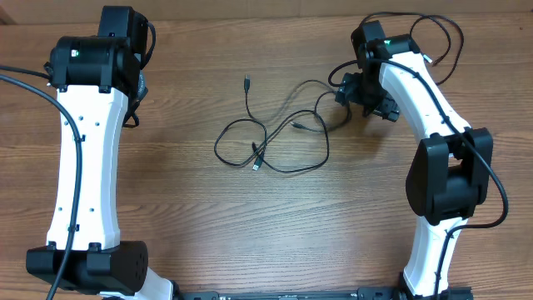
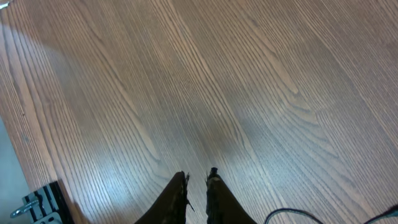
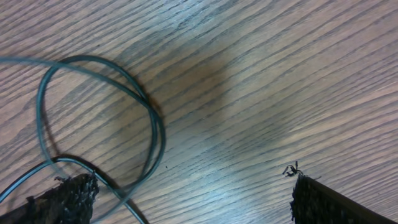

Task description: Untangle cables

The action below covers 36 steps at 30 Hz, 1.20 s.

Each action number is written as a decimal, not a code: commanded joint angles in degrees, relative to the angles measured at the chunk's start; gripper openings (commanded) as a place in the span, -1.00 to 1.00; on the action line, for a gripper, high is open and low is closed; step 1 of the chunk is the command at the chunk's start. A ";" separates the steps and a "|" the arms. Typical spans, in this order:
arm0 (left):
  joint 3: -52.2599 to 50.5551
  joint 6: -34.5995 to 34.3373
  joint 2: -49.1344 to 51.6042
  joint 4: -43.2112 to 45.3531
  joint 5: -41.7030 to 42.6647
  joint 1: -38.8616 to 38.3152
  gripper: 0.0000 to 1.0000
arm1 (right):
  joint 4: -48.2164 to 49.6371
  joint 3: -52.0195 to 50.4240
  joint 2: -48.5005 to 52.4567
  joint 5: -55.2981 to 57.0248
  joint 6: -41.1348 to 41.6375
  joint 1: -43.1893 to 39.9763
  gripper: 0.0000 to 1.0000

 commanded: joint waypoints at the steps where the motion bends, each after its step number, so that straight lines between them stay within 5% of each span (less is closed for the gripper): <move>1: 0.72 -0.96 -0.11 -0.13 -0.66 0.09 -0.55 | 0.24 -0.20 0.39 -0.94 0.42 0.33 1.00; 6: 0.72 1.22 0.22 0.37 6.21 -0.02 -0.45 | 0.83 -0.20 0.39 -6.80 0.20 0.46 0.99; 14: 0.70 14.82 2.86 3.37 19.04 -0.02 -0.39 | 4.66 -0.20 0.39 -22.25 -6.75 2.56 0.98; 25: 0.74 31.17 6.47 4.66 35.01 -0.48 -0.56 | 12.15 -0.20 0.39 -21.99 -6.67 10.34 1.00; 36: 0.76 34.03 -2.25 4.20 39.93 -1.55 -0.65 | 20.33 -0.20 0.39 -21.75 -0.02 11.15 1.00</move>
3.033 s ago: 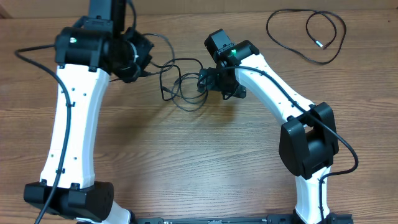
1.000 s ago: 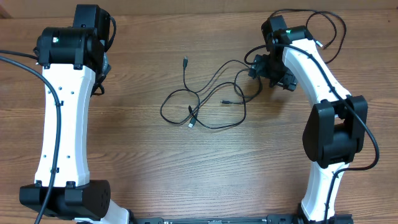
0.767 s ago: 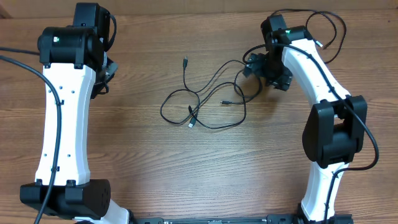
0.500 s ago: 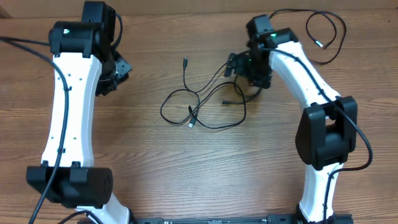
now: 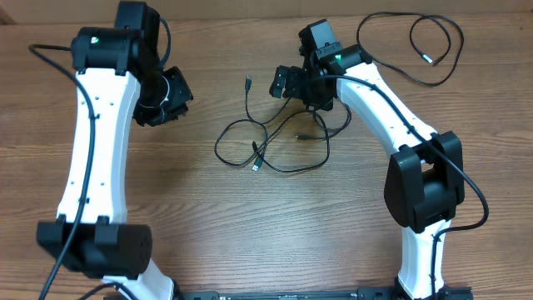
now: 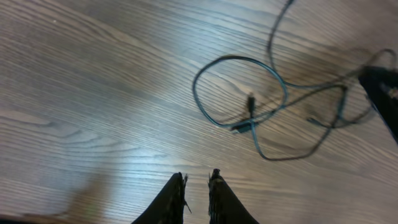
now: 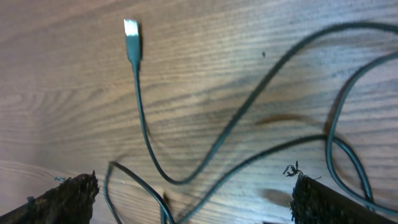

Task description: Untangle cables

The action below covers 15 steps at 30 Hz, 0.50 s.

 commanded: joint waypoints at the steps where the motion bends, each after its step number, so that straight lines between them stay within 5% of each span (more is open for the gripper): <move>1: 0.76 2.47 -8.50 0.04 2.12 -1.09 -0.64 | 1.51 -0.20 0.28 0.17 3.52 -0.39 1.00; 7: 0.74 2.43 -14.80 -0.96 -2.69 -3.50 -0.53 | 1.14 -0.22 0.63 5.31 10.29 0.04 0.98; 15: 0.70 2.40 -14.62 -3.15 -4.13 -3.96 0.46 | 1.97 -0.24 3.96 5.97 15.58 0.76 0.92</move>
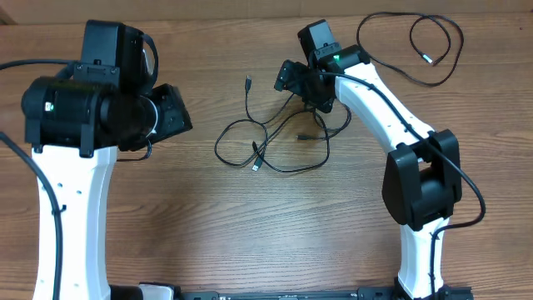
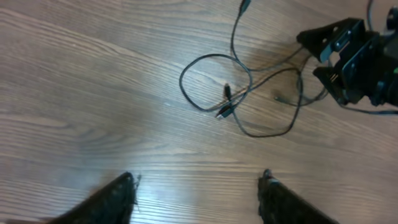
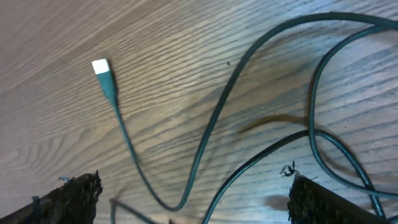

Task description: Untangle cables

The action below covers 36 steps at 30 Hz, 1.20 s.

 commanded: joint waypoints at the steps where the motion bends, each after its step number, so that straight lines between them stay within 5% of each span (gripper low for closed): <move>1: 0.33 0.87 1.42 0.09 -1.44 0.00 0.54 | 1.18 -0.26 2.84 0.31 2.95 0.61 0.91; 6: 0.33 0.87 2.34 -0.11 -1.07 0.00 0.89 | 2.38 -0.26 4.22 -0.57 2.97 0.61 0.81; 13: 0.33 0.87 2.56 -0.63 -1.05 0.00 1.00 | 6.19 -0.26 4.66 -0.57 2.95 0.61 0.47; 18: 0.33 0.87 2.56 -0.61 -1.05 0.00 1.00 | 7.15 -0.26 4.74 -0.55 2.95 0.61 0.02; 30: 0.33 0.87 2.56 -0.48 -1.09 0.00 1.00 | 6.45 -0.35 7.30 -0.59 2.95 1.27 0.04; 36: 0.33 0.90 2.56 -0.15 -1.14 0.00 1.00 | 7.76 -0.39 7.63 -0.72 2.93 1.29 -0.24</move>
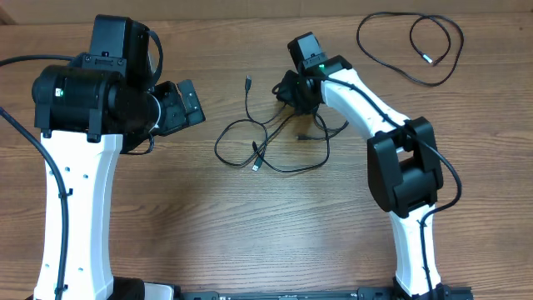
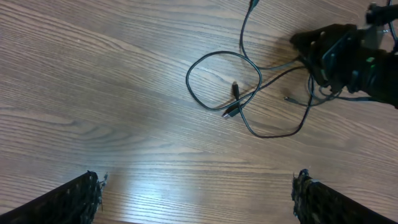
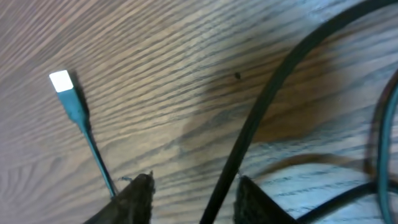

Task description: Untangle cables

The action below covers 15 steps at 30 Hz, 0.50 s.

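Observation:
A tangle of thin dark cables [image 1: 275, 142] lies mid-table, also visible in the left wrist view as the same tangle [image 2: 249, 93]. One strand ends in a USB plug [image 3: 62, 82], which shows from overhead as the plug [image 1: 247, 82]. My right gripper [image 3: 193, 182] is low over the tangle's upper right part [image 1: 293, 90]. Its fingers are partly closed, with a dark strand [image 3: 267, 99] passing between them, close against the right finger [image 3: 252, 196]. My left gripper [image 2: 198, 176] hovers wide open left of the tangle [image 1: 179, 104], holding nothing.
A separate looped cable [image 1: 416, 42] lies at the table's far right corner. My right gripper [image 2: 342, 56] shows at the tangle's right side in the left wrist view. Bare wooden tabletop [image 1: 250, 233] stretches in front of the tangle.
My right gripper has come lower over the tangle, and its fingers have narrowed from wide open to either side of one strand. The left gripper's fingers stand further apart.
At first my left gripper was shut at the far left and my right one open at the tangle's right end. Then both were nearer the tangle, the right over its top. The left gripper then stood open, and now the right has narrowed around a strand.

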Each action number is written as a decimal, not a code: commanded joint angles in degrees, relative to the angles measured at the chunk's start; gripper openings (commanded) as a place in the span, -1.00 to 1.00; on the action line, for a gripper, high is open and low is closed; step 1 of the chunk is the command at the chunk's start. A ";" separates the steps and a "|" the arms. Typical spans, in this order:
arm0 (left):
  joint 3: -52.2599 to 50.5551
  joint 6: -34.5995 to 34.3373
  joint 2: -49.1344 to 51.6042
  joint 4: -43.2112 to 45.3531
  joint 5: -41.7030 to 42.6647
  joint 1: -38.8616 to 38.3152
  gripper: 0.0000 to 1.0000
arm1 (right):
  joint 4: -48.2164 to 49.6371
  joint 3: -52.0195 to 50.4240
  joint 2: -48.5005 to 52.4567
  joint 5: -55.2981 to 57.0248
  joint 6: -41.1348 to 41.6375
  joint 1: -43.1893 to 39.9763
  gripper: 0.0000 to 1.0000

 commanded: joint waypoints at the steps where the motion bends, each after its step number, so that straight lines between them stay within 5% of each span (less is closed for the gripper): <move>1: 0.33 0.70 0.52 0.33 -0.26 0.00 0.99 | 0.72 -0.39 0.37 -0.28 0.09 0.28 -0.32; 7: 0.33 0.70 0.52 0.74 -0.26 0.00 1.00 | -1.09 0.68 -0.59 -0.26 -0.81 -1.31 -0.93; 15: 0.33 0.68 0.52 1.01 -0.26 0.00 1.00 | -4.57 6.12 -7.87 -5.64 -12.90 -4.52 -0.93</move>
